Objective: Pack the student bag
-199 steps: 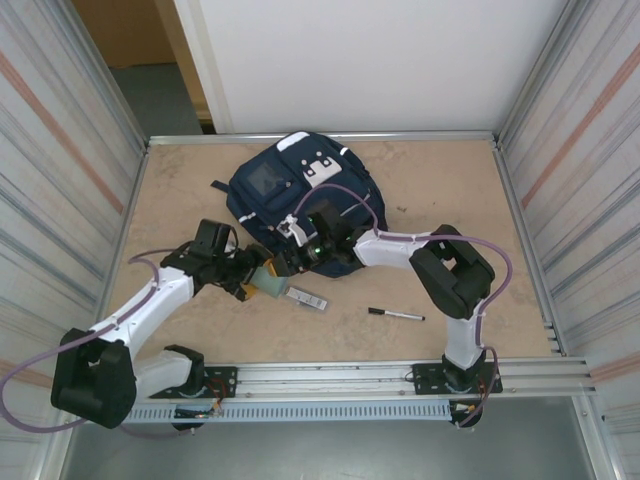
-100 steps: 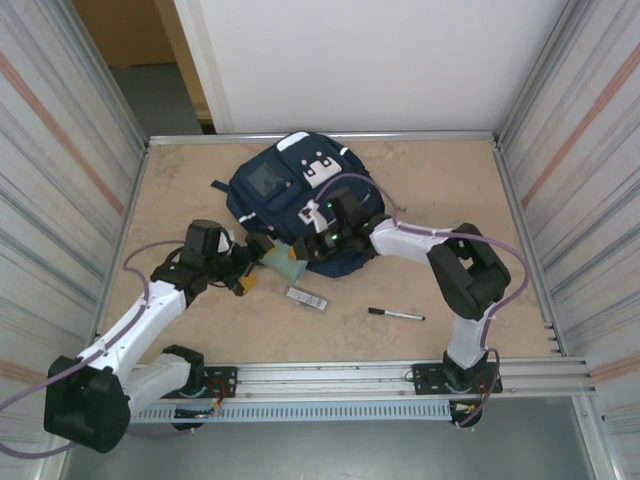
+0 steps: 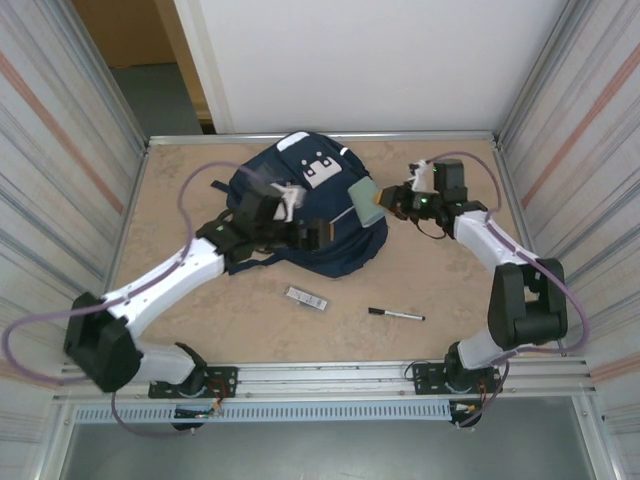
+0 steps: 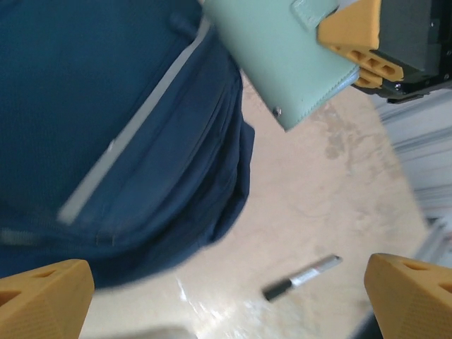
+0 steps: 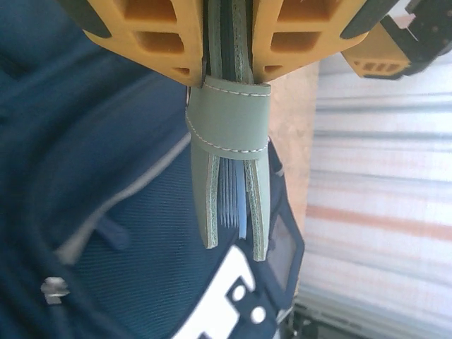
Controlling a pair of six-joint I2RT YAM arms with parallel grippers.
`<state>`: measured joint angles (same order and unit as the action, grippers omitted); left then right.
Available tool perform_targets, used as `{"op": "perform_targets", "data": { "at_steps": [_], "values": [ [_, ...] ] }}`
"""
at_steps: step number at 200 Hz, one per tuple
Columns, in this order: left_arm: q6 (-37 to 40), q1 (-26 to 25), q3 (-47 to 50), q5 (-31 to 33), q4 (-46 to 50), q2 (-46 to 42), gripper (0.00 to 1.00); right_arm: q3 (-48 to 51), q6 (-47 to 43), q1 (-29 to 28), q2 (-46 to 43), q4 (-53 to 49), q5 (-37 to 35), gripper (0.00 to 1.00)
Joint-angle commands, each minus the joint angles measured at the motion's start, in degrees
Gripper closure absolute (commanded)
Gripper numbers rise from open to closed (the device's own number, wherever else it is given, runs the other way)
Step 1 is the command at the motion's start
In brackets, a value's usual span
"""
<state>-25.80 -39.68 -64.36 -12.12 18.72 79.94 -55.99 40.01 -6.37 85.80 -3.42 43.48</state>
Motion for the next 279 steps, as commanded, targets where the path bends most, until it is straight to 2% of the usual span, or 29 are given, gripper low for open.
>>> {"op": "perform_targets", "data": {
  "at_steps": [1,17,43,55,63,71,87,96,109,138,154,177,190,245,264,279],
  "values": [
    [18.06,-1.84,-5.79,9.10,5.50,8.30,0.01,5.28,5.03,4.18,-5.84,4.06,1.21,0.93],
    [21.30,-2.07,-11.01,11.87,7.53,14.90,0.01,7.73,3.21,6.39,-9.93,1.71,-2.04,0.93],
    [21.75,-2.51,-22.08,14.84,14.19,25.26,0.03,8.52,-1.62,8.91,-14.55,-4.60,-4.68,0.92],
    [22.34,-4.09,-27.19,18.75,17.23,29.40,0.01,8.44,-3.83,9.41,-15.28,-6.85,-6.17,0.92],
    [23.82,-5.66,-29.60,21.17,18.56,31.54,0.04,8.59,-4.23,10.01,-15.30,-7.22,-6.08,0.91],
    [24.96,-6.99,-31.66,23.14,19.75,33.66,0.11,8.87,-3.96,10.60,-15.13,-6.86,-5.09,0.91],
    [26.47,-8.71,-34.78,24.64,21.52,37.12,0.41,9.82,-3.09,11.03,-15.22,-5.37,-4.46,0.90],
    [25.98,-8.83,-36.45,25.24,22.83,38.83,0.43,10.93,-2.43,10.96,-15.33,-3.70,-4.41,0.89],
    [25.98,-8.75,-38.87,26.71,24.80,41.69,0.52,11.23,-2.21,11.05,-14.61,-2.65,-4.01,0.89],
    [26.39,-8.75,-42.61,29.70,26.67,46.15,0.52,10.39,-2.77,11.03,-13.60,-3.81,-2.46,0.88],
    [25.59,-8.71,-44.31,33.27,27.20,48.17,0.41,11.16,-2.66,11.07,-14.04,-3.06,-2.92,0.87],
    [24.32,-8.72,-46.23,38.01,27.53,49.85,0.40,10.75,-3.00,11.05,-14.75,-4.23,-2.26,0.87],
    [24.30,-8.74,-46.82,38.09,27.18,50.45,0.43,11.56,-3.05,10.94,-15.96,-3.97,-3.11,0.87],
    [24.86,-8.74,-45.69,33.32,26.25,50.56,0.86,11.97,-3.78,10.18,-17.08,-5.72,-3.97,0.86],
    [24.18,-8.83,-45.57,33.65,27.77,46.88,0.92,10.88,-3.43,10.15,-16.01,-6.66,-1.89,0.86],
    [25.24,-8.82,-44.94,33.32,26.90,42.28,0.94,10.96,-2.94,9.37,-16.30,-6.99,-1.75,0.86]
  ]
}}
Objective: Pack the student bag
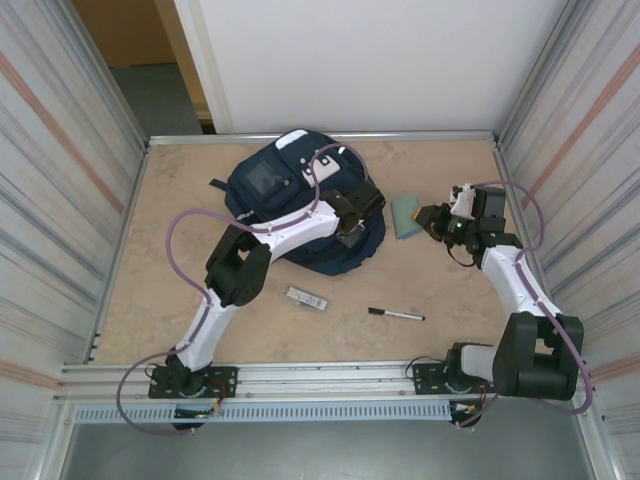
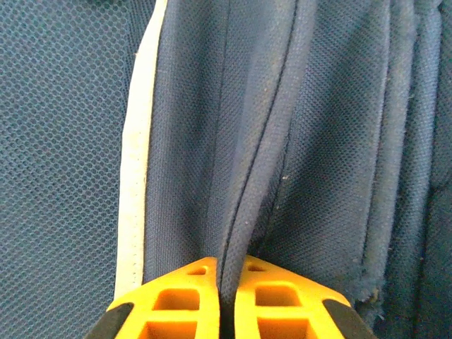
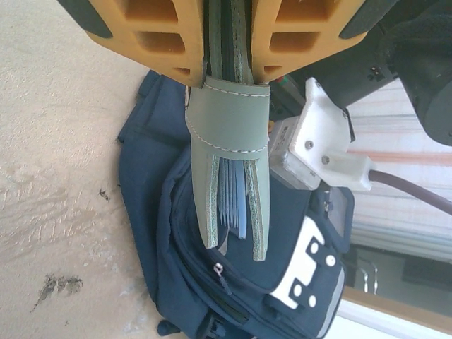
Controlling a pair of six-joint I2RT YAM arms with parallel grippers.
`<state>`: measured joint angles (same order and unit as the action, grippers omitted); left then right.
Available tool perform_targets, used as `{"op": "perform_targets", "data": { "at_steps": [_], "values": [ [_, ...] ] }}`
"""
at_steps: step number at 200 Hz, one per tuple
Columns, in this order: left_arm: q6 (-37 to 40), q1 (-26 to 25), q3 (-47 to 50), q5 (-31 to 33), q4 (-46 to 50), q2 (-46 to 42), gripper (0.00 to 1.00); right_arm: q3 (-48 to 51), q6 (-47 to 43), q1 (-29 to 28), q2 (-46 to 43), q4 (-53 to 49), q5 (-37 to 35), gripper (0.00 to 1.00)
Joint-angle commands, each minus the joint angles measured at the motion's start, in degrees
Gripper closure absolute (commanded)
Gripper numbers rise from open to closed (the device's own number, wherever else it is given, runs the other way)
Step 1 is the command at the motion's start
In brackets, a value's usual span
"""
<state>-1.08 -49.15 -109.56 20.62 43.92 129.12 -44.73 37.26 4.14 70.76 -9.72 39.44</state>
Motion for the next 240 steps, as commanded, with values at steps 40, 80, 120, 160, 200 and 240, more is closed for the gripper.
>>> {"op": "perform_targets", "data": {
  "at_steps": [40,80,120,160,200,240],
  "values": [
    [4.44,1.69,-4.17,0.92,1.22,-16.64,1.00,-2.18,-3.80,-8.82,-1.62,-6.05,-13.35,0.87],
    [0.77,4.45,-9.84,-5.35,2.91,-21.22,1.00,0.06,7.60,-11.88,3.69,6.31,-6.77,0.90],
    [-6.06,6.60,-6.45,-15.93,-0.71,-24.63,1.00,-4.94,14.82,-21.45,10.35,9.21,-20.68,0.92],
    [-11.91,9.48,-5.20,-22.30,-1.34,-25.68,1.00,-5.55,28.71,-25.41,17.97,24.02,-29.34,0.93],
    [-15.27,11.11,-2.50,-30.19,-3.19,-27.26,1.00,-8.25,38.76,-30.88,26.56,35.58,-42.25,0.94],
    [-17.22,12.12,-1.93,-38.90,-6.14,-27.58,1.00,-14.92,44.39,-35.34,36.06,42.15,-47.77,0.92]
  ]
}}
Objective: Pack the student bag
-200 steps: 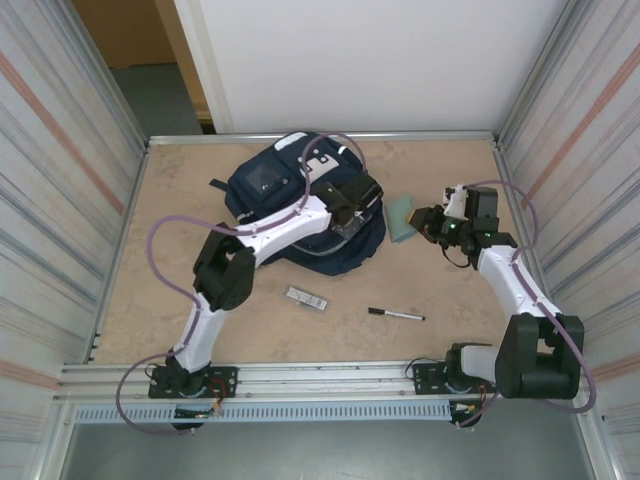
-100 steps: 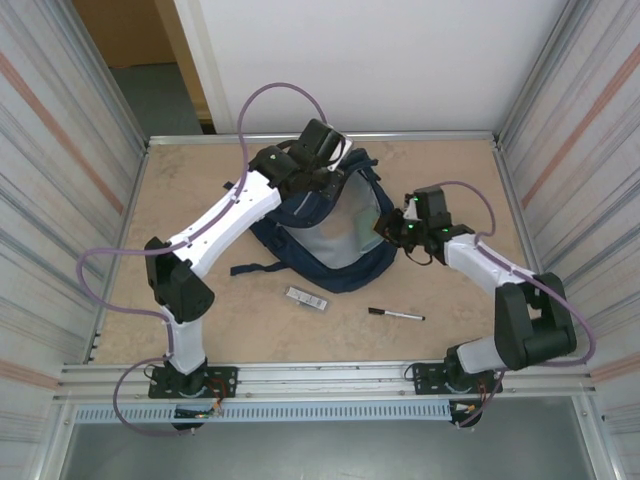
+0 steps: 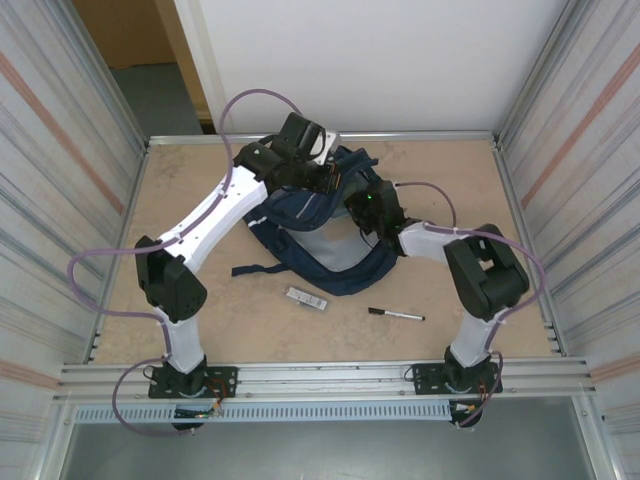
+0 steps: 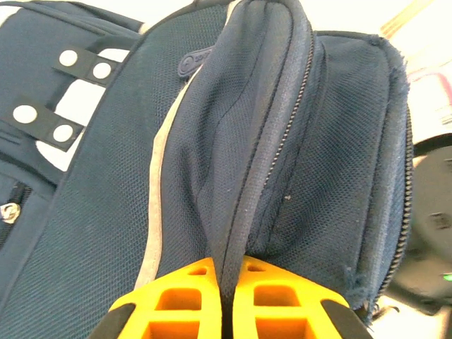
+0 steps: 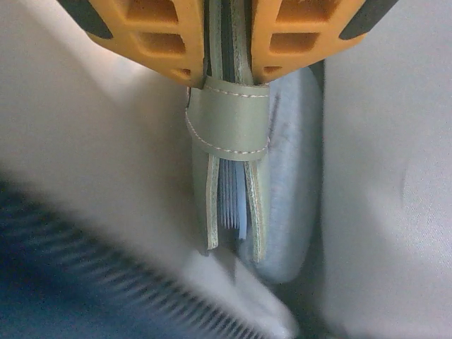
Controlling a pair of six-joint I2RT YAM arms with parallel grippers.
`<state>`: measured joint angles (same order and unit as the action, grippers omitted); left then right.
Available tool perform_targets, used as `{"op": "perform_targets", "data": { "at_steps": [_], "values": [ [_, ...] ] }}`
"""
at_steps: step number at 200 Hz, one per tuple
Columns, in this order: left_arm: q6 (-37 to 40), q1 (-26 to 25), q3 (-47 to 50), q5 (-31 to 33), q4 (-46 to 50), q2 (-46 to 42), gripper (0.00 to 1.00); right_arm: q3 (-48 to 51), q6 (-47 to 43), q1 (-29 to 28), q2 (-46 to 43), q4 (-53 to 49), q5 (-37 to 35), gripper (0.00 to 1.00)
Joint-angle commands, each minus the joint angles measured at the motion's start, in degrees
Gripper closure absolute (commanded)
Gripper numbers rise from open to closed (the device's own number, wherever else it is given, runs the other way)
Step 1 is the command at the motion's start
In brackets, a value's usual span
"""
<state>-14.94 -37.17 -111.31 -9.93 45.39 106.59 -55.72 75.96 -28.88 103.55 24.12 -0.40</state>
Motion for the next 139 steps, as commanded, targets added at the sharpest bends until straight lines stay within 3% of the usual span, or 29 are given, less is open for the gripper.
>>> {"op": "perform_targets", "data": {
  "at_steps": [1,44,68,100,139],
  "values": [
    [-3.40,0.15,-0.16,-8.43,-7.64,-5.06,1.00,-3.98,5.73,-2.49,3.48,8.49,-8.29,0.92],
    [-5.58,1.08,0.42,-12.52,-7.48,-4.67,1.00,-11.14,9.62,-6.53,14.31,15.46,-14.66,0.91],
    [-6.70,2.62,2.37,-14.84,-8.77,-5.87,1.00,-12.99,14.08,-7.15,18.79,20.99,-10.50,0.88],
    [-7.36,4.90,5.04,-13.44,-10.42,-6.74,1.00,-10.65,14.24,-7.17,15.74,16.50,-7.24,0.69],
    [-7.64,6.35,6.88,-11.80,-11.33,-6.38,1.00,-5.90,13.53,-6.71,10.15,13.40,-3.19,0.59]
  ]
}}
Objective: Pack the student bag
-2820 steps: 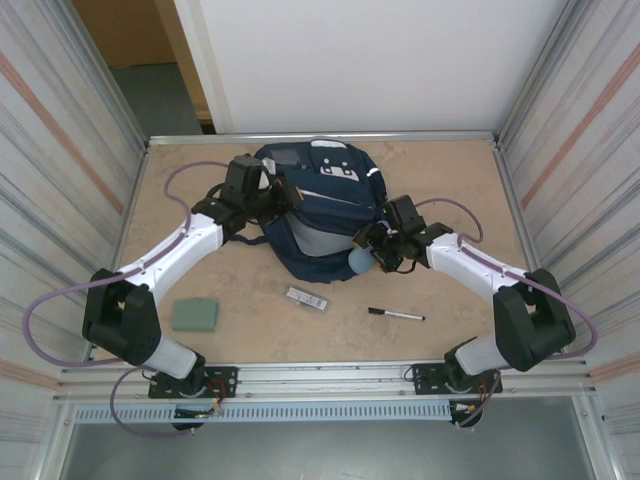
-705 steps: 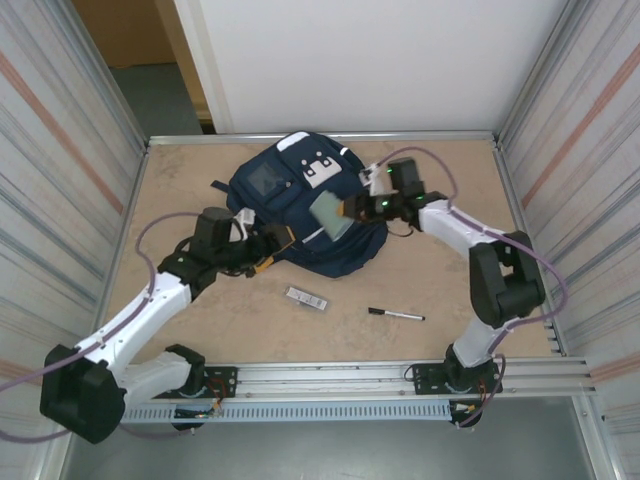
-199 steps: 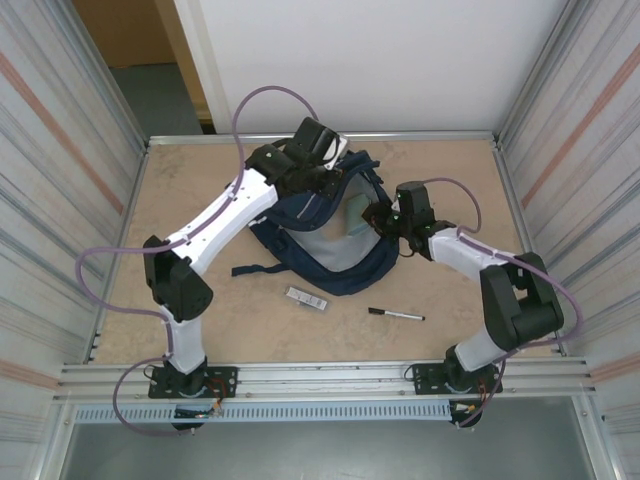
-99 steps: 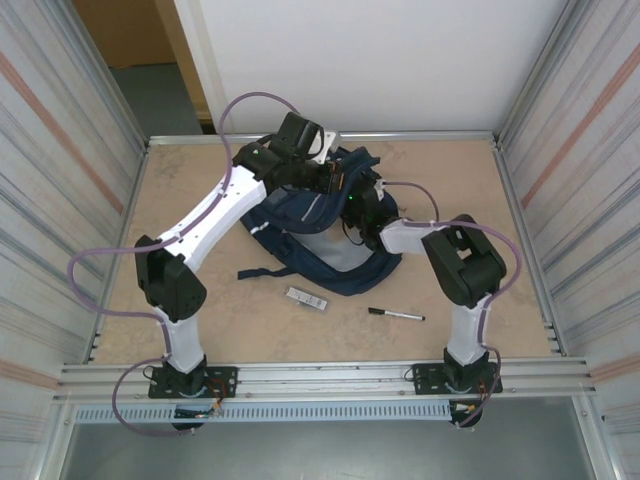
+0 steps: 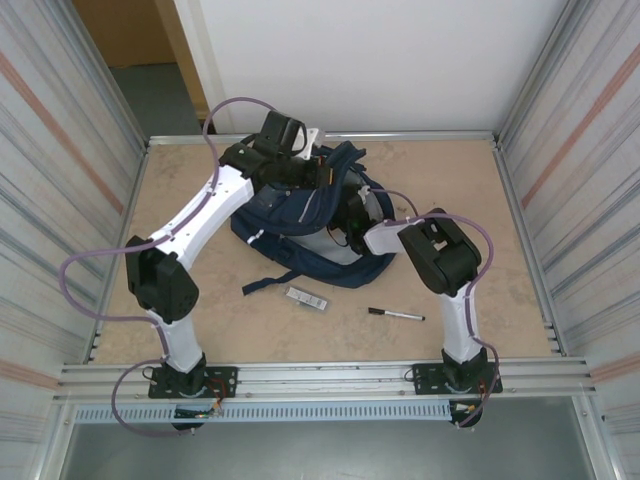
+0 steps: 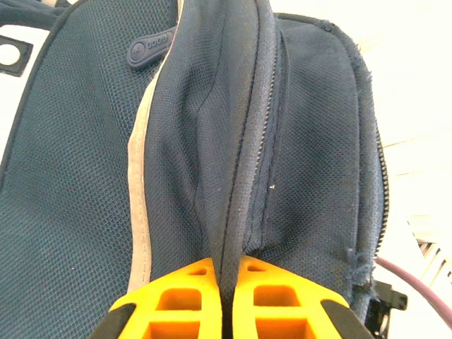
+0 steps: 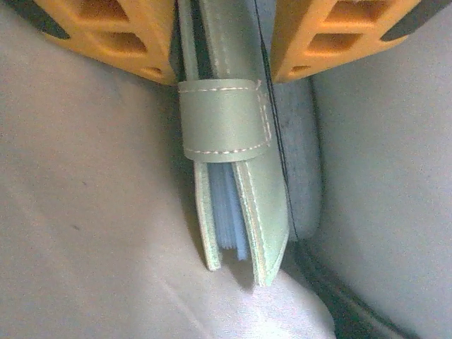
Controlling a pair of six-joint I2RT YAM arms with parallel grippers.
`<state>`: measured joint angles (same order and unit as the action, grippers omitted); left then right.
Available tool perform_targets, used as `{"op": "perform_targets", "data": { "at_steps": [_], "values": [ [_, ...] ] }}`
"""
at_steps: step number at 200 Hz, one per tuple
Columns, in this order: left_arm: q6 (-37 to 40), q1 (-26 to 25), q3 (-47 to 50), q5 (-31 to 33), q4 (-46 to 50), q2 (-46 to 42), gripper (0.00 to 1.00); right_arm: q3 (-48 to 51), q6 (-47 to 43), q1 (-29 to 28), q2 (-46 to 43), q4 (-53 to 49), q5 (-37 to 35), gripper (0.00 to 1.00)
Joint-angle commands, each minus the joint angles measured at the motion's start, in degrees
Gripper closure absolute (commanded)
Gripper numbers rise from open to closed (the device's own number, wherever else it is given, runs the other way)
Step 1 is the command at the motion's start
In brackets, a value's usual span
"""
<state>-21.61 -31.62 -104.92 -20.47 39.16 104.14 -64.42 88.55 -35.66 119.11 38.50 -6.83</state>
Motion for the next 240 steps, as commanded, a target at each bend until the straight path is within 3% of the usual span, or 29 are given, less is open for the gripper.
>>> {"op": "perform_targets", "data": {
  "at_steps": [1,59,100,126,141,152,166,177,201,225,233,240],
  "values": [
    [-0.98,0.83,0.46,-1.25,-5.12,-3.89,1.00,2.89,0.84,0.15,-5.57,-0.93,3.36,0.59],
    [0.92,1.43,3.14,2.82,-6.96,-3.80,1.00,12.12,-3.95,2.23,-19.60,-8.40,8.89,0.53],
    [1.31,1.43,6.96,2.66,-9.94,-4.36,1.00,17.22,-5.68,7.90,-27.80,-14.01,19.05,0.43],
    [0.36,1.39,9.21,0.98,-11.99,-4.47,0.98,17.09,-11.23,10.12,-30.82,-22.42,23.44,0.43],
    [0.02,1.39,10.38,0.35,-12.97,-4.51,0.94,18.11,-17.12,10.77,-35.64,-28.10,22.17,0.44],
    [0.03,1.39,10.96,0.04,-12.89,-4.38,0.86,18.41,-23.52,11.25,-40.57,-34.11,19.20,0.42],
    [-1.36,1.40,12.19,-0.18,-12.53,-4.38,0.56,18.46,-32.76,13.16,-46.07,-39.50,17.62,0.36],
    [-2.28,1.43,13.45,-1.07,-12.75,-4.59,0.36,17.84,-38.95,17.02,-49.40,-42.90,21.19,0.36],
    [-3.48,1.42,16.12,-0.12,-11.16,-7.03,0.23,12.27,-51.39,22.89,-52.82,-55.89,26.36,0.36],
    [-3.51,1.30,23.82,6.51,-12.59,-14.06,0.13,6.68,-59.84,21.66,-51.14,-66.10,27.01,0.37],
    [-3.96,1.72,27.27,8.38,-13.43,-16.50,0.03,5.35,-61.65,20.14,-50.21,-67.76,27.64,0.37],
    [-4.22,2.43,29.44,8.69,-13.60,-18.36,0.01,4.26,-62.82,18.23,-49.47,-68.87,27.37,0.37]
  ]
}}
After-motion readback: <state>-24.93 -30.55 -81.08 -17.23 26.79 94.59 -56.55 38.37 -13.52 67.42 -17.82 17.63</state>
